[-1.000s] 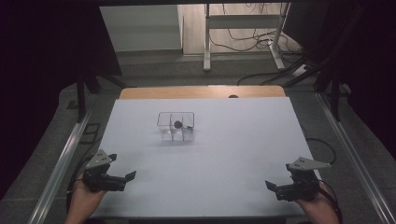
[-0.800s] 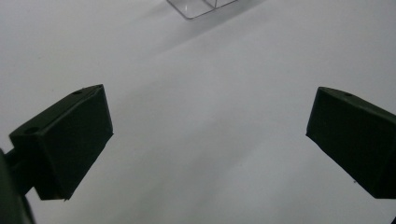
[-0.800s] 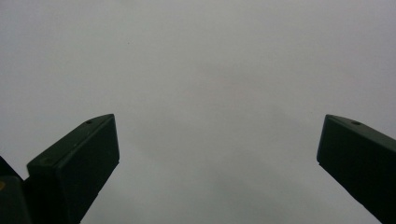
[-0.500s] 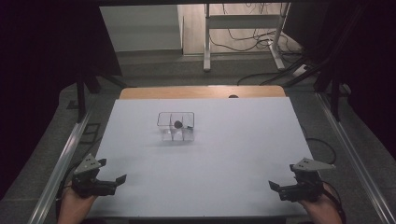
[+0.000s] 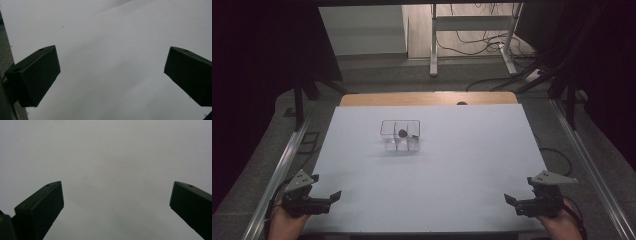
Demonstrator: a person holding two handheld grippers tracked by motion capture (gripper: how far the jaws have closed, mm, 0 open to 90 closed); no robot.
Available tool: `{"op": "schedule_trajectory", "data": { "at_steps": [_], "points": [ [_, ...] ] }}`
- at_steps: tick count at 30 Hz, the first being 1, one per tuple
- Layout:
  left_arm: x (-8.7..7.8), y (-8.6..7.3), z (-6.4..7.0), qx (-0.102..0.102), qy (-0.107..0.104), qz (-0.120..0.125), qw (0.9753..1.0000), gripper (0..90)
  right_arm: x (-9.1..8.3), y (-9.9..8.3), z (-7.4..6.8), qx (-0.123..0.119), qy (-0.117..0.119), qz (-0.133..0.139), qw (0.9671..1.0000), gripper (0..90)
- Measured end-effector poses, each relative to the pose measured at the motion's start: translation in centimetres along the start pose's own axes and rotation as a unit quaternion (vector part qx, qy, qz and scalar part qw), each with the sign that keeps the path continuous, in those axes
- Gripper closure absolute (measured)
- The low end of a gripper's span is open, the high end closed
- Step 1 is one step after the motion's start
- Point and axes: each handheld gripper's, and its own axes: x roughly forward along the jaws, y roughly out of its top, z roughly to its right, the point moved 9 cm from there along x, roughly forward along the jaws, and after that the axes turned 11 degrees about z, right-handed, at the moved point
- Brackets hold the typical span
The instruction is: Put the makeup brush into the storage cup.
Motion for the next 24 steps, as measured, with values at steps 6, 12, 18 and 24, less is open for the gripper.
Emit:
{"op": "schedule_trajectory", "data": {
  "at_steps": [6, 12, 18, 24],
  "points": [
    [-0.4, -0.5, -0.2, -0.001, 0.007, -0.006, 1.0, 0.7, -0.3, -0.2, 0.3, 0.003, -0.004, 0.001, 1.0, 0.0],
    [-0.8, -0.9, -0.5, -0.006, 0.012, -0.006, 0.9999, 0.7, -0.6, -0.3, 0.5, 0.005, -0.008, 0.003, 0.9999, 0.0],
    [-1.2, -1.3, -0.7, -0.01, 0.016, -0.006, 0.9998, 0.6, -0.8, -0.5, 0.9, 0.008, -0.013, 0.005, 0.9999, 0.0],
    [-1.5, -1.6, -0.8, -0.017, 0.016, -0.001, 0.9997, 0.5, -1.1, -0.6, 1.1, 0.012, -0.015, 0.008, 0.9998, 0.0]
  ]
}}
